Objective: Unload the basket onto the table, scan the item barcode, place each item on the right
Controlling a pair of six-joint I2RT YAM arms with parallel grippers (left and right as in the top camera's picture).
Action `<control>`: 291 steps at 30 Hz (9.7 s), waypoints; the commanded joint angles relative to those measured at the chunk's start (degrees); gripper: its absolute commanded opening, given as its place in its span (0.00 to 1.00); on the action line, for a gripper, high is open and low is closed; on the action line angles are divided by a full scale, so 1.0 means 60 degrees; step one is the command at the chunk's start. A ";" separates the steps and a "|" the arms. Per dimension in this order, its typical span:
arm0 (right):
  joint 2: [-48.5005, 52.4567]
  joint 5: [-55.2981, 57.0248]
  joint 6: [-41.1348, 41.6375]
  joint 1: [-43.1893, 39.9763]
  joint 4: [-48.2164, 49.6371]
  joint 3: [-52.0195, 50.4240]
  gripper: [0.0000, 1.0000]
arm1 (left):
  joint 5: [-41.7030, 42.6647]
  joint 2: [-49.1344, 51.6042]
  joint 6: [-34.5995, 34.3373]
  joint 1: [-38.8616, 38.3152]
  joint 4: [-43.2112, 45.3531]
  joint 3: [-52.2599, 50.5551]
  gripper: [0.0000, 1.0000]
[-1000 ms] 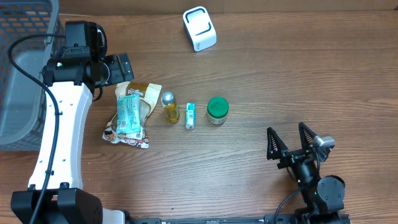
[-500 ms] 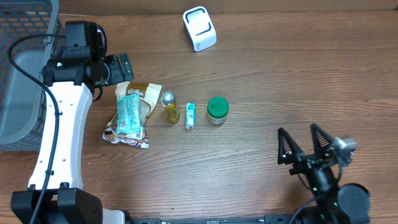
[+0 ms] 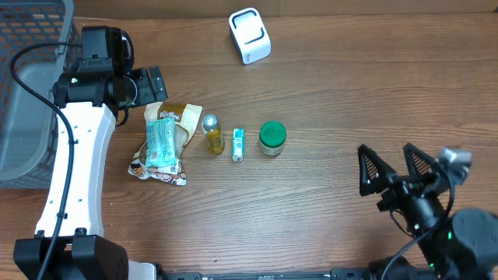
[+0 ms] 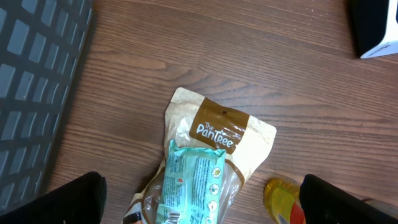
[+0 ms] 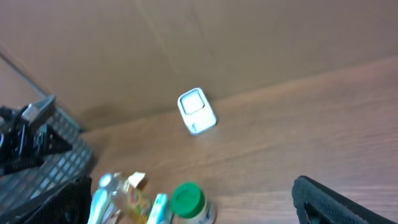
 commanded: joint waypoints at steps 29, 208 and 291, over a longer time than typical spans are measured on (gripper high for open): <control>0.9289 -0.1443 0.0113 0.0062 -0.6244 0.6382 0.81 | 0.0069 0.0015 -0.0062 0.0015 -0.0015 0.0251 1.00; 1.5089 -0.3912 0.3002 0.3373 -0.6524 0.7457 0.51 | 0.0069 0.0015 -0.0062 0.0015 -0.0015 0.0251 1.00; 1.5089 -0.6991 0.3002 0.3370 -0.6808 0.7457 0.45 | 0.0069 0.0015 -0.0062 0.0015 -0.0015 0.0251 1.00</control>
